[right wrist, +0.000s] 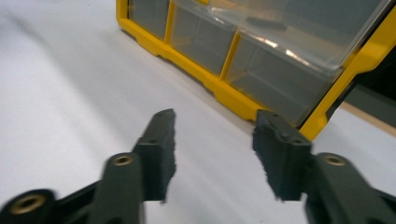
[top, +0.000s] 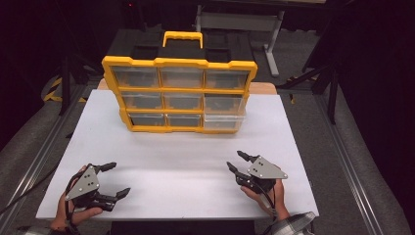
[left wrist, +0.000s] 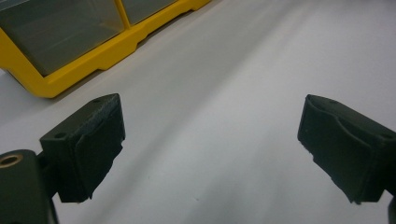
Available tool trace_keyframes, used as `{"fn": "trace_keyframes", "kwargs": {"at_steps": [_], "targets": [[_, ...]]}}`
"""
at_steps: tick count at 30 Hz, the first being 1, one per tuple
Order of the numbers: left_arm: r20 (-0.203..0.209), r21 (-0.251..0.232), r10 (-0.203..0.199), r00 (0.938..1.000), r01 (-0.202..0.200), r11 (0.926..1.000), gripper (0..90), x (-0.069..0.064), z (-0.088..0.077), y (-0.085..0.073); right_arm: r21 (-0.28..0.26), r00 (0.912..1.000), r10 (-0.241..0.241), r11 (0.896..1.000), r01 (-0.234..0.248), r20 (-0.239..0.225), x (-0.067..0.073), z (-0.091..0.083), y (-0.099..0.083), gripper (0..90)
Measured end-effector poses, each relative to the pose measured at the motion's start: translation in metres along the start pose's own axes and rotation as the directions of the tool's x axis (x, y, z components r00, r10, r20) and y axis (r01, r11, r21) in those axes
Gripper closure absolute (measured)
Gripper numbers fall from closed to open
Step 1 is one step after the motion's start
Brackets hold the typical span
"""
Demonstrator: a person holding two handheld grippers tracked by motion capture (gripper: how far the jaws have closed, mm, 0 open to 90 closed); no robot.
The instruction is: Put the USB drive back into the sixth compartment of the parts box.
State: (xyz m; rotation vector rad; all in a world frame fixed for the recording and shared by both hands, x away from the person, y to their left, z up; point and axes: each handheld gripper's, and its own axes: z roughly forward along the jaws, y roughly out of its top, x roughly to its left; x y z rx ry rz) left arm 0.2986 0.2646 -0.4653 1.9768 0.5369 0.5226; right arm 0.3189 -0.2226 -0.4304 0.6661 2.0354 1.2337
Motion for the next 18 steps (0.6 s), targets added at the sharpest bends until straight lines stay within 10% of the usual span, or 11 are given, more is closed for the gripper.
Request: {"fn": "trace_keyframes", "kwargs": {"at_steps": [9, 18], "targets": [[0.004, 0.005, -0.006, 1.0, 0.006, 1.0, 8.5, 0.0009, 0.0019, -0.0006, 0.017, 0.9996, -0.014, 1.0, 0.014, 0.026, 0.0026, 0.0025, -0.0075, 19.9], [0.0, 0.0, -0.01, 0.9999, 0.01, 0.9999, 8.5, 0.0022, 0.0014, -0.0013, -0.005, 0.9984, 0.017, 1.0, -0.017, 0.055, -0.0013, 0.0015, -0.0081, 15.8]]}}
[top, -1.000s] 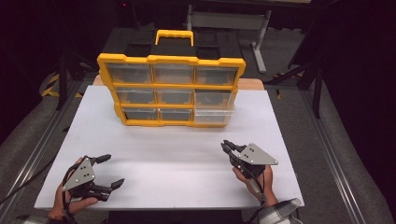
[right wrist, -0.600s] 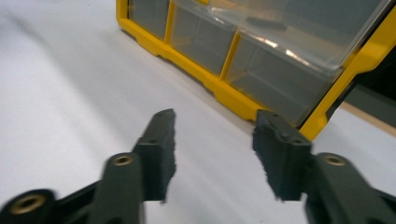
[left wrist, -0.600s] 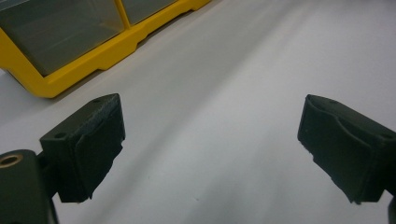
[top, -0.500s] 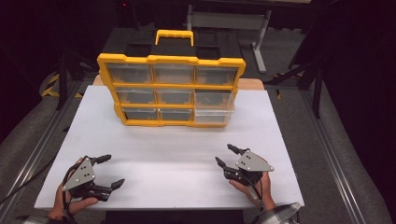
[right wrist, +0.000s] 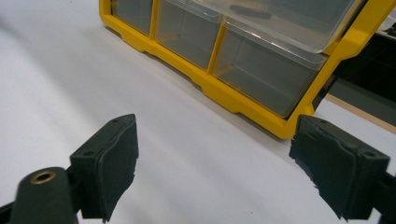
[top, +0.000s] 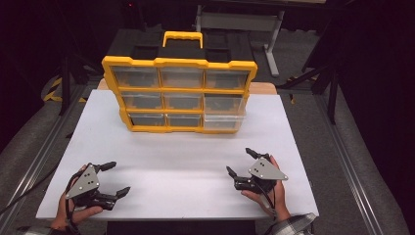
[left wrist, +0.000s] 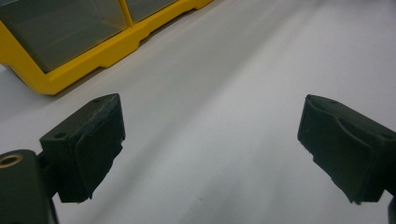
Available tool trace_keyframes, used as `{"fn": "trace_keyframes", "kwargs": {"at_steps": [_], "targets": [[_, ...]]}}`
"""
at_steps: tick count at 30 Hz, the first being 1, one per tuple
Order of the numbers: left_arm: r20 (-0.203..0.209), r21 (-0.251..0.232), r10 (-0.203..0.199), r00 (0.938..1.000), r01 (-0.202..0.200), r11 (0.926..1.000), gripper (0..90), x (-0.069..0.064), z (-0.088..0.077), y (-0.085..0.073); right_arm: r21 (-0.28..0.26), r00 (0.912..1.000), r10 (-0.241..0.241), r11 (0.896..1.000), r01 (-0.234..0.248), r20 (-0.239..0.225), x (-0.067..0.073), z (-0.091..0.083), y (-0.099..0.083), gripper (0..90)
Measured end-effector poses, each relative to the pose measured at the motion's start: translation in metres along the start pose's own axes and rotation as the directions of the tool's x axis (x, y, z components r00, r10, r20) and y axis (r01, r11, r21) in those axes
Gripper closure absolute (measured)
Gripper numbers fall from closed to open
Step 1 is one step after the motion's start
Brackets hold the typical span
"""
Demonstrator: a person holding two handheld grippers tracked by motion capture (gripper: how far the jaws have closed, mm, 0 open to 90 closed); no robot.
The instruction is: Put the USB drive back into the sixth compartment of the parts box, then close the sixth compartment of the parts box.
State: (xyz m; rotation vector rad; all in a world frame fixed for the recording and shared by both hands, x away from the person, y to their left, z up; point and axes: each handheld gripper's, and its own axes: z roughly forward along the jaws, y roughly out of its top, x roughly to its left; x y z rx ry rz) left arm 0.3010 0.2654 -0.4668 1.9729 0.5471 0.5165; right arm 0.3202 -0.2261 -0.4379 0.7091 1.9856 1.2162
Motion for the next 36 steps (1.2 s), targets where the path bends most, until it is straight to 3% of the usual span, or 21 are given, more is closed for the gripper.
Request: {"fn": "trace_keyframes", "kwargs": {"at_steps": [17, 24, 36], "targets": [[-0.001, -0.004, -0.003, 1.0, 0.003, 1.0, 8.6, -0.001, 0.0, 0.0, 0.001, 0.999, 0.017, 1.0, -0.017, -0.041, 0.003, 0.003, -0.001, 23.3], [-0.002, -0.002, -0.005, 1.0, 0.005, 1.0, 8.6, 0.0, 0.0, 0.0, -0.003, 0.9993, 0.025, 1.0, -0.025, -0.029, 0.0, 0.003, 0.004, 33.6], [-0.011, 0.0, 0.003, 0.9999, -0.003, 1.0, 8.6, -0.001, 0.0, 0.002, -0.011, 0.9958, 0.089, 0.996, -0.089, -0.02, -0.008, -0.002, 0.022, 81.4]]}}
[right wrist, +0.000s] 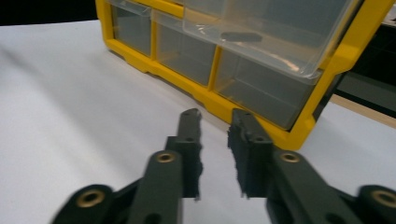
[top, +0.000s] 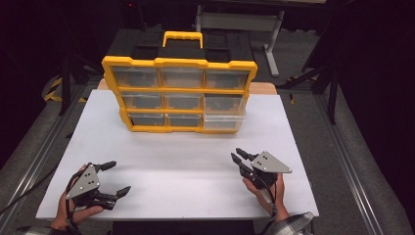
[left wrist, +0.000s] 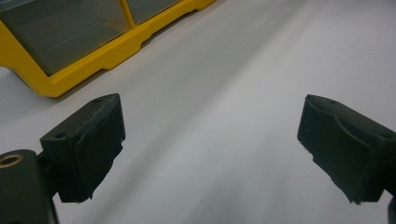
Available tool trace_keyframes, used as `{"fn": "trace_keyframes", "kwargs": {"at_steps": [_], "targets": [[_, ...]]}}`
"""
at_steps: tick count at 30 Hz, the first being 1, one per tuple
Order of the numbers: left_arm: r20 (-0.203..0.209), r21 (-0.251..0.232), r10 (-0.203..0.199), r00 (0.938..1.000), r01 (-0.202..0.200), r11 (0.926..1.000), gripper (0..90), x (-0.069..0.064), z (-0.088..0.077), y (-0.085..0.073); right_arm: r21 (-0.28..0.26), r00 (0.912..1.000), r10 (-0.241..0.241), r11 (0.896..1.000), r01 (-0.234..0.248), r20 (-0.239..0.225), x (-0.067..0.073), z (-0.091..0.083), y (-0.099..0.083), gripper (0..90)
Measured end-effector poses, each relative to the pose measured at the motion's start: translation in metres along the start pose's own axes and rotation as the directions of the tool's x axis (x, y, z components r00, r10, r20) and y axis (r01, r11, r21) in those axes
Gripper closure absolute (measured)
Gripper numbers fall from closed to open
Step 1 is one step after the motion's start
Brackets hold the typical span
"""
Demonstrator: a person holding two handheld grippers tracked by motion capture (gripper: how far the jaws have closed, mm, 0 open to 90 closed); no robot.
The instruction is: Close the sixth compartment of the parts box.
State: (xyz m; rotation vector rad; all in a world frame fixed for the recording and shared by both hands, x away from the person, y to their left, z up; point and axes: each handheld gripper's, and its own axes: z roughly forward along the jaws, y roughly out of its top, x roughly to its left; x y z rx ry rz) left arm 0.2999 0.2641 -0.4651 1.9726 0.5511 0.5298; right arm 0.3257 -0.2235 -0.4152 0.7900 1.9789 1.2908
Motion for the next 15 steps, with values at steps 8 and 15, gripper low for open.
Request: {"fn": "trace_keyframes", "kwargs": {"at_steps": [8, 15], "targets": [[0.001, -0.004, -0.006, 1.0, 0.006, 1.0, 8.6, 0.002, -0.001, -0.001, -0.011, 0.9993, 0.026, 1.0, -0.026, 0.028, -0.001, 0.0, 0.028, 90.0], [0.001, -0.004, -0.001, 1.0, 0.001, 1.0, 8.5, 0.001, -0.001, 0.0, -0.021, 0.9967, -0.005, 1.0, 0.007, 0.081, -0.004, 0.009, 0.048, 90.0]]}}
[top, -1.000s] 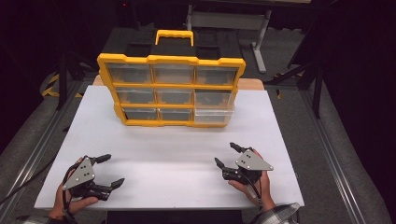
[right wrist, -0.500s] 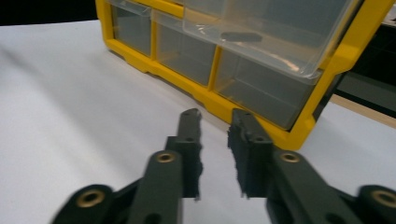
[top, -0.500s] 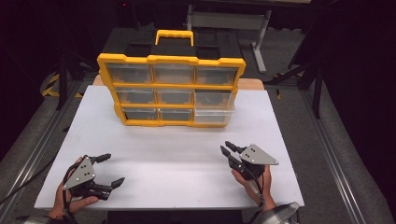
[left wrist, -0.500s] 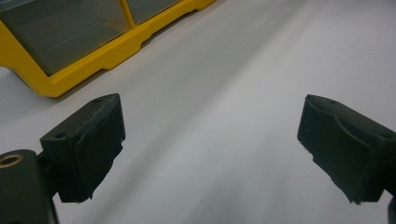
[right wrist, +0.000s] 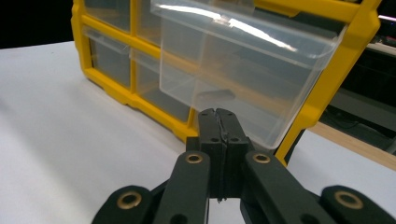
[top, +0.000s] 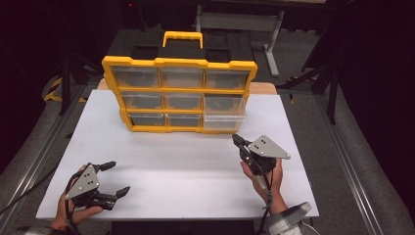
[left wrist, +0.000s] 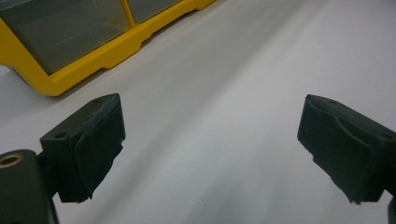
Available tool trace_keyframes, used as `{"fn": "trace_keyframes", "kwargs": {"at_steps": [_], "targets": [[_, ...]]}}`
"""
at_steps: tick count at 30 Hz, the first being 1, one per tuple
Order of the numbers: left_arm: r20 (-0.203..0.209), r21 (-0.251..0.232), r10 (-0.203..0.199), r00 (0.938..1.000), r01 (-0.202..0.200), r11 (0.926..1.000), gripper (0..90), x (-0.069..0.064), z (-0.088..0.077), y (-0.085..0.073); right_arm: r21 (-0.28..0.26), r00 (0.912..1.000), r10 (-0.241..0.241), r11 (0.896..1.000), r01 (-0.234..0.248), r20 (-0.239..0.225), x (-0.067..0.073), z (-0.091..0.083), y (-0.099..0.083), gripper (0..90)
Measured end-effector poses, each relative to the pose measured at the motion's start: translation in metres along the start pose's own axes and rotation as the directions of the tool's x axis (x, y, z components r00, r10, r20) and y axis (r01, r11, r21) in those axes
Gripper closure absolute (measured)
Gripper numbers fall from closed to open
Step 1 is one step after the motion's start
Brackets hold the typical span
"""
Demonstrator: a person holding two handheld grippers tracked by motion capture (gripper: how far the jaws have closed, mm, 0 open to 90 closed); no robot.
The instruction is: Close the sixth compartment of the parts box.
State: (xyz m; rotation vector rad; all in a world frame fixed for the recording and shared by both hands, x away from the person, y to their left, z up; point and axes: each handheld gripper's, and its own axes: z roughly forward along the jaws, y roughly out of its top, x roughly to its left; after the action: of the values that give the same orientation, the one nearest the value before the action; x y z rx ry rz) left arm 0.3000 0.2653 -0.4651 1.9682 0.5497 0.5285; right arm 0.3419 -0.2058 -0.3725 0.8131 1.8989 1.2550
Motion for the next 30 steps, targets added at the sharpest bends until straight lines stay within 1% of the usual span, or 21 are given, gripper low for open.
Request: {"fn": "trace_keyframes", "kwargs": {"at_steps": [5, 8, 14, 19, 22, 26, 30], "targets": [[0.0, 0.004, -0.005, 1.0, 0.005, 1.0, 8.6, 0.0, 0.001, 0.0, 0.012, 0.9998, -0.015, 1.0, 0.015, 0.014, -0.002, 0.006, 0.007, 90.0], [-0.001, 0.006, -0.005, 1.0, 0.005, 1.0, 8.7, 0.0, 0.001, 0.0, 0.012, 0.9996, -0.011, 1.0, 0.01, 0.026, -0.004, 0.012, 0.012, 90.0], [0.0, 0.004, -0.005, 1.0, 0.005, 1.0, 8.7, 0.0, 0.0, 0.0, 0.018, 0.9993, -0.005, 1.0, 0.004, 0.037, -0.005, 0.019, 0.016, 90.0], [0.002, 0.005, -0.002, 1.0, 0.002, 1.0, 8.7, 0.0, 0.0, 0.0, 0.02, 0.999, -0.006, 1.0, 0.006, 0.045, -0.006, 0.024, 0.018, 90.0], [0.002, 0.003, -0.001, 1.0, 0.001, 1.0, 8.7, 0.0, 0.0, 0.0, 0.023, 0.9988, 0.001, 1.0, -0.002, 0.049, -0.007, 0.027, 0.019, 90.0], [0.004, 0.005, -0.002, 1.0, 0.002, 1.0, 8.6, 0.0, 0.0, 0.0, 0.03, 0.9989, -0.007, 1.0, 0.006, 0.047, -0.006, 0.032, 0.02, 90.0], [0.001, 0.008, 0.003, 1.0, -0.003, 1.0, 8.6, 0.0, 0.0, 0.0, 0.029, 0.9987, -0.009, 1.0, 0.007, 0.051, -0.006, 0.033, 0.021, 90.0]]}}
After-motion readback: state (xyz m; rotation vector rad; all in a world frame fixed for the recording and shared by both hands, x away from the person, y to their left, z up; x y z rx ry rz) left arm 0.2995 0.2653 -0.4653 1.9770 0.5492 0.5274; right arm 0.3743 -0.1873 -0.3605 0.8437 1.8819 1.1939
